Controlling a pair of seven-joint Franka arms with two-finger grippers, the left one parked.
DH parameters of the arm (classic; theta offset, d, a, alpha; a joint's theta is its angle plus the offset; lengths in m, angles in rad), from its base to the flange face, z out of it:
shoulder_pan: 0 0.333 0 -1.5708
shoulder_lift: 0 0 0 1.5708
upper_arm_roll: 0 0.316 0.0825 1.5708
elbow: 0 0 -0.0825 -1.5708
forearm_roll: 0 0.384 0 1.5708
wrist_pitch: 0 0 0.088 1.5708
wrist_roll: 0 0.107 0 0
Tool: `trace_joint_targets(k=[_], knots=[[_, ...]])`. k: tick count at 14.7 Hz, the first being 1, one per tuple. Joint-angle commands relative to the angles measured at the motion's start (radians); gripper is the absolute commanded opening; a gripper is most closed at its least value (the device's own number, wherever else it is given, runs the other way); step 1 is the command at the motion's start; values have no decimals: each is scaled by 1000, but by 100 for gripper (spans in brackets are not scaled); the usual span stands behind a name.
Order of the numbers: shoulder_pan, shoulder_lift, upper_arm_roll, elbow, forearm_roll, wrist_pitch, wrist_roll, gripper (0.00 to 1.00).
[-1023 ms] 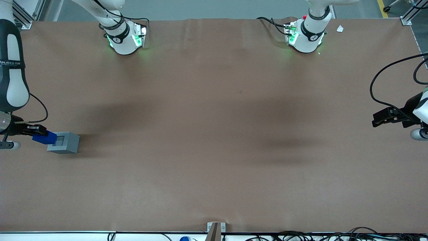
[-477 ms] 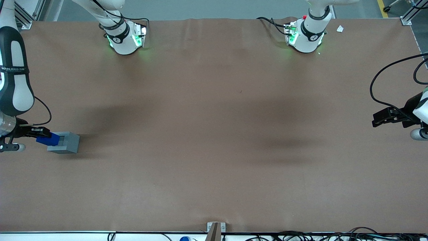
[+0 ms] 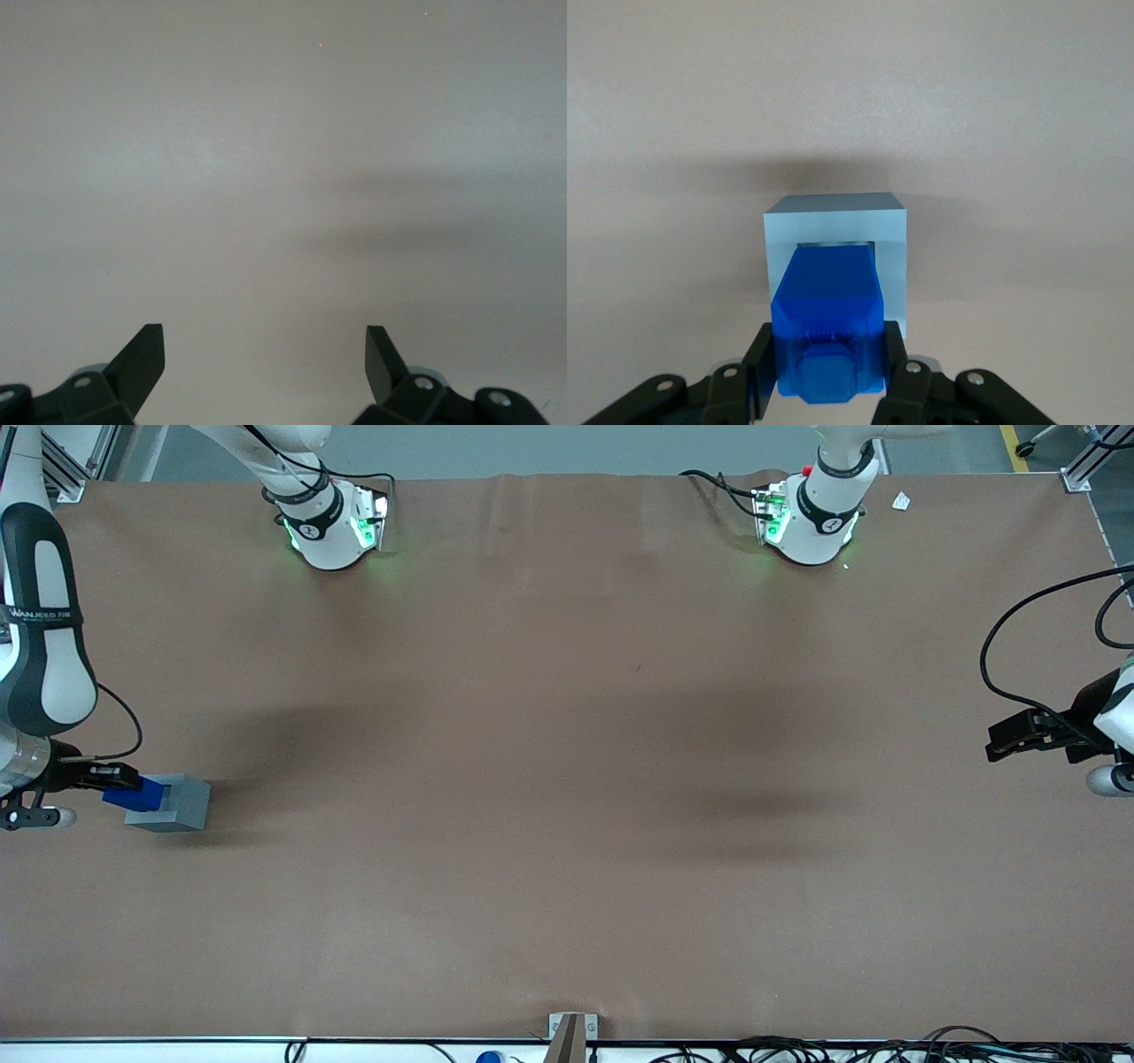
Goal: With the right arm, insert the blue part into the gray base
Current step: 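Lower the blue block into the gray base and open the right gripper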
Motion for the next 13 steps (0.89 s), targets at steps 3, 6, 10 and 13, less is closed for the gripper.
trace_joint_targets(k=[3, 6, 10, 13], knots=[[-16, 17, 13, -4, 3, 17, 0, 2], [-16, 23, 13, -4, 3, 20, 0, 2], [-19, 23, 13, -4, 3, 17, -2, 2], [-19, 32, 13, -4, 3, 20, 0, 2]])
